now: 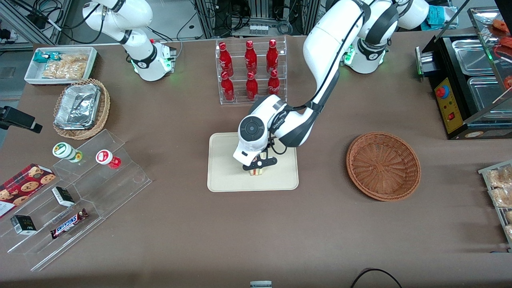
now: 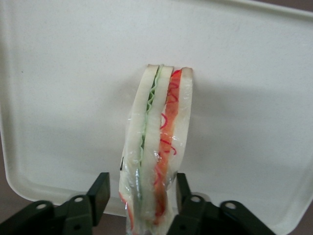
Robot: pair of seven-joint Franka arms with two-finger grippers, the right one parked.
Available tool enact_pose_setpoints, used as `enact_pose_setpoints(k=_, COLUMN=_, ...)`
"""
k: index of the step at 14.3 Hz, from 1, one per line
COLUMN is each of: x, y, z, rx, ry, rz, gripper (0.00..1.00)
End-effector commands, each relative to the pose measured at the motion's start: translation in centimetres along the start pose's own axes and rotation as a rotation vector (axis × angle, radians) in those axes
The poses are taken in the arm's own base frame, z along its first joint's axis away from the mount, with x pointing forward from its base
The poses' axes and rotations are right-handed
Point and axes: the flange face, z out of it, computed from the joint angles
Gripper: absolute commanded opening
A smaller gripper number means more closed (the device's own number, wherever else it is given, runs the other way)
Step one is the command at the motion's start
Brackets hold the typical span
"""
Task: Place sandwich from basket to tray
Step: 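Lower the sandwich onto the tray and open the left gripper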
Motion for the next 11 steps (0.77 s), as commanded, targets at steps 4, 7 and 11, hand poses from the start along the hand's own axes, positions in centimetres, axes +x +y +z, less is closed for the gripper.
enact_pose_setpoints(k=4, x=0.7, y=-5.7, z=-9.0, rx=0.090, ry=0.078, rz=-0.054, gripper=1.00)
enact_pose_setpoints(k=7, x=4.6, y=-11.2, z=-12.7, rx=0.093, ry=0.058, rz=-0.130, gripper=1.00)
enact_pose_setpoints(k=11, x=7.8, y=-19.5, z=-15.8, rx=0.074, ry=0.029, rz=-0.075, gripper=1.00)
